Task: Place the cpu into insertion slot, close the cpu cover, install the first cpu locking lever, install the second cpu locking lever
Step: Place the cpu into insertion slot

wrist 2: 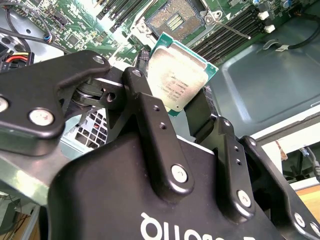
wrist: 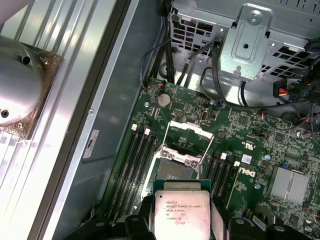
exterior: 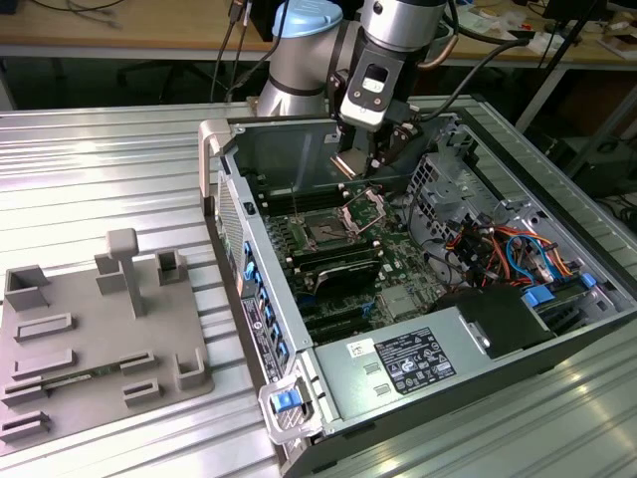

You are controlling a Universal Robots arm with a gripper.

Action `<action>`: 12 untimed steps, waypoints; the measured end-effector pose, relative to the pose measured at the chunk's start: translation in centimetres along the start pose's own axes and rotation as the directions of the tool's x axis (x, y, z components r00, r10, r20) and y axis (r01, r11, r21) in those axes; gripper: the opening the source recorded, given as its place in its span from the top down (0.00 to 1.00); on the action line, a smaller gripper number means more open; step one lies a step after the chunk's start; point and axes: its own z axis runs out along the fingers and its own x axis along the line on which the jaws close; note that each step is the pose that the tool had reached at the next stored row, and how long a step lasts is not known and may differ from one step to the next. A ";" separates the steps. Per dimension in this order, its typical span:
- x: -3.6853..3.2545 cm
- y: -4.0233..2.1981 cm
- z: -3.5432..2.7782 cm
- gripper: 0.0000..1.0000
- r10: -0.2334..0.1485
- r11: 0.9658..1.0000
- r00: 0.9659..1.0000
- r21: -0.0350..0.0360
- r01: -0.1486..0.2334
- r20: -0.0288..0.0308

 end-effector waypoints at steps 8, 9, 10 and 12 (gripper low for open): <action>-0.01 -0.01 0.07 0.45 0.000 1.000 1.000 0.001 0.000 0.002; -0.01 -0.01 0.07 0.45 0.000 1.000 1.000 0.001 0.000 0.002; -0.01 -0.01 0.06 0.45 0.000 1.000 1.000 0.001 0.000 0.003; -0.01 -0.01 0.07 0.45 0.000 1.000 1.000 0.001 0.000 0.003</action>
